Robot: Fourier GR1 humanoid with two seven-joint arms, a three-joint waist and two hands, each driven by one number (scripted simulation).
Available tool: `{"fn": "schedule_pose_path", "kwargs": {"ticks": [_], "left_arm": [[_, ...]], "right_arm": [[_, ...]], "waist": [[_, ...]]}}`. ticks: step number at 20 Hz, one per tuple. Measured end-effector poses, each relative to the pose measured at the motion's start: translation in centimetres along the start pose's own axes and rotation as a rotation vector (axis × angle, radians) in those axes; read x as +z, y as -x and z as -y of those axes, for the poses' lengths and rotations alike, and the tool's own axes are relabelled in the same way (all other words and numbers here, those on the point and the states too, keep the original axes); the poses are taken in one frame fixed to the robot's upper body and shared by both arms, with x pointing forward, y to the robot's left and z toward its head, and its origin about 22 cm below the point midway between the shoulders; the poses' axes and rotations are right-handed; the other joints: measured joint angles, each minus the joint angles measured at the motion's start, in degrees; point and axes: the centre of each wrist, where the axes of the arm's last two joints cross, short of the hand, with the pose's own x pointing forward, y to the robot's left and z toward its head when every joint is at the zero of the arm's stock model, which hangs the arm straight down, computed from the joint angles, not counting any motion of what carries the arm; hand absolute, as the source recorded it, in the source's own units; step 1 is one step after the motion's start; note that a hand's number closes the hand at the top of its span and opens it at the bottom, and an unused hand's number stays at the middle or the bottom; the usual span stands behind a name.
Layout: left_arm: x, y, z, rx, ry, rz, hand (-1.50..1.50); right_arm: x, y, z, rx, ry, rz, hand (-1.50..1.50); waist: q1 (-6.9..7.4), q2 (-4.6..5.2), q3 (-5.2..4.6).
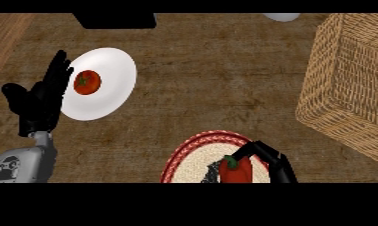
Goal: Pick the bell pepper from the placemat and place it in the basket
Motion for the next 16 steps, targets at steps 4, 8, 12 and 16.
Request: {"fn": "schedule_pose_path", "kwargs": {"ticks": [4,8,12,16], "left_arm": [[0.3,-0.2,0.4,0.0,0.004,0.002,0.0],[0.3,-0.5,0.1,0.003,0.012,0.003,0.0],[0.1,-0.9,0.4,0.0,0.014,0.009,0.0],[0.2,-0.3,0.1,0.0,0.019,0.004,0.0]], "right_arm": [[0.2,-3.7,3.6,0.047,0.071,-0.001,1.5],[-0.7,-7.2,6.3,0.049,0.146,-0.02,1.5],[-3.2,-9.9,8.3,0.005,0.24,-0.031,1.5],[-5.4,-12.0,10.2,0.005,0.316,-0.048,1.5]], "waist": [[0.26,0.09,0.0],[0.58,0.2,0.02],[0.93,0.31,0.01],[1.06,0.33,0.02]]}}
